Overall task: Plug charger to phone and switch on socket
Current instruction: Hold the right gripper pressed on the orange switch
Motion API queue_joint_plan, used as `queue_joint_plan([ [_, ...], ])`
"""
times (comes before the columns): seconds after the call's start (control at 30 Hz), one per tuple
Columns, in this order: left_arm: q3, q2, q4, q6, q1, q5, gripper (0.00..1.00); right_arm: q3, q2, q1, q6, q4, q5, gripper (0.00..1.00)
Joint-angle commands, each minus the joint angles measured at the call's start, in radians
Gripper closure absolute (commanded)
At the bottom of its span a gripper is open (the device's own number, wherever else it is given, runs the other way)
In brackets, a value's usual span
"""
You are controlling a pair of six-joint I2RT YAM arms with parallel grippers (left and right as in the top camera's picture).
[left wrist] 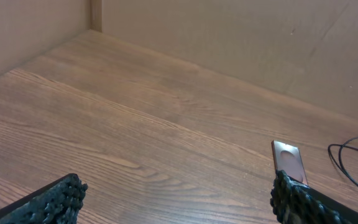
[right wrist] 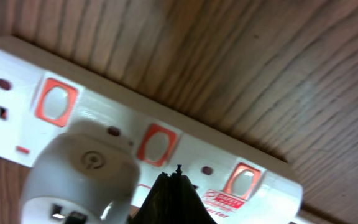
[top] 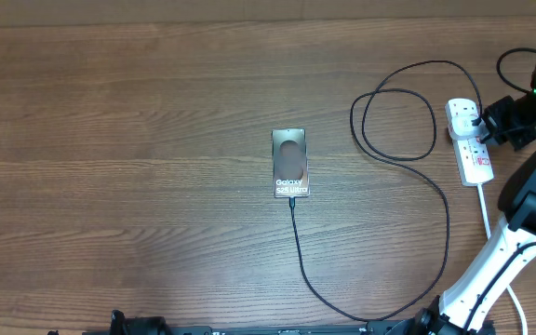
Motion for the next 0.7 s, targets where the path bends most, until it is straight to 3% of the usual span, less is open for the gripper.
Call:
queue_joint_plan([
  [0.0,-0.002,-0.015,0.002,-0.017,0.005,-0.008,0.0,0.033,0.011,-0.021,-0.015,0.006,0.028,0.96],
  [0.67,-0.002,-0.015,0.002,-0.017,0.005,-0.008,0.0,0.026,0.077,0.019,-0.015,0.066,-0.021,0.96],
])
